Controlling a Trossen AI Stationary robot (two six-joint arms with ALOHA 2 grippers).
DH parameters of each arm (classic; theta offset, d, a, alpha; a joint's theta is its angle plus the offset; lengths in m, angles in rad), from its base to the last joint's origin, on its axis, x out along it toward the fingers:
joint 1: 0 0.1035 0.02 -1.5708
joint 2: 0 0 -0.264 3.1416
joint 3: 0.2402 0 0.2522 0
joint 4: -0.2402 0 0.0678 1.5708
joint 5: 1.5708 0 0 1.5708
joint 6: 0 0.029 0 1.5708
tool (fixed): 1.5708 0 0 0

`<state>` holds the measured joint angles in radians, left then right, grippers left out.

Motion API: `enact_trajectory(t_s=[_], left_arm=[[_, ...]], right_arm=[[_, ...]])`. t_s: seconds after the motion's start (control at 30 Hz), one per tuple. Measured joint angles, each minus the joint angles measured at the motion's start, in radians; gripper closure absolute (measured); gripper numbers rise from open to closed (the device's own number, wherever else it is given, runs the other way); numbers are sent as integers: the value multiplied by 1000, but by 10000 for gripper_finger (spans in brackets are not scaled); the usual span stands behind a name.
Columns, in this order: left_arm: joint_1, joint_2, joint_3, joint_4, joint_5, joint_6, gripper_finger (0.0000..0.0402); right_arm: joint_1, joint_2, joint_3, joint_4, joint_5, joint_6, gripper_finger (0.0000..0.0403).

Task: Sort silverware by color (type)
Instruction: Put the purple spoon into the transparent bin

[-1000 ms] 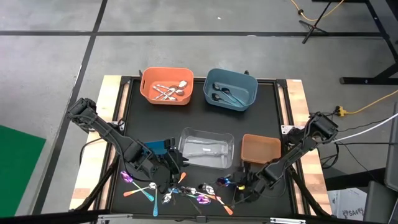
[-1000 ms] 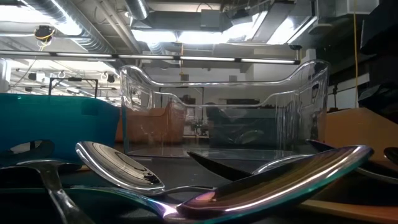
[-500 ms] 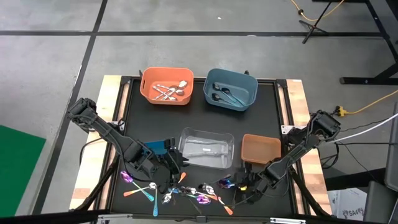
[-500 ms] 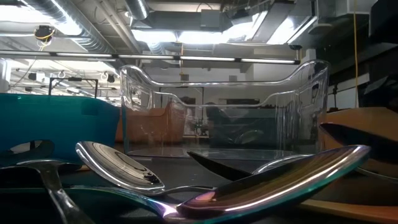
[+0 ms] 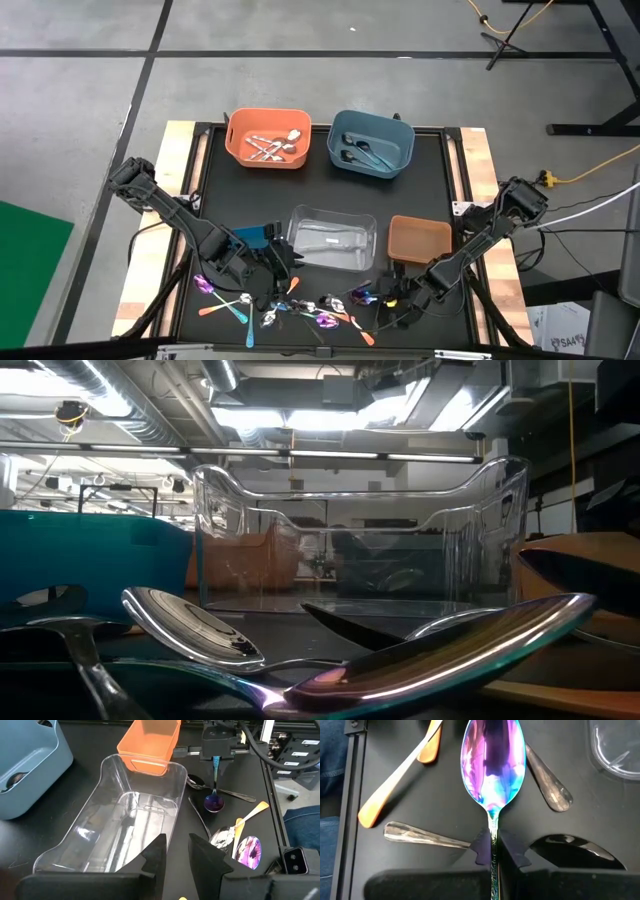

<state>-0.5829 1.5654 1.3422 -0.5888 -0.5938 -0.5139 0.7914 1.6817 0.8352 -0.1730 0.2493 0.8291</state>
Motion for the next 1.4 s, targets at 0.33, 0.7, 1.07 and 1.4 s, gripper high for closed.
enact_trajectory(t_s=[0.33, 0.7, 1.07, 1.4], left_arm=[[0, 0, 0, 0, 0, 0, 327], [0, 0, 0, 0, 0, 0, 327], [0, 0, 0, 0, -1, -1, 327], [0, 0, 0, 0, -1, -1, 327]], right_arm=[[0, 0, 18, 20, -24, -17, 402], [-16, -2, 176, -185, -31, -162, 402], [-85, -2, 355, -402, -23, -366, 402], [-230, -2, 389, -407, -25, -543, 402]])
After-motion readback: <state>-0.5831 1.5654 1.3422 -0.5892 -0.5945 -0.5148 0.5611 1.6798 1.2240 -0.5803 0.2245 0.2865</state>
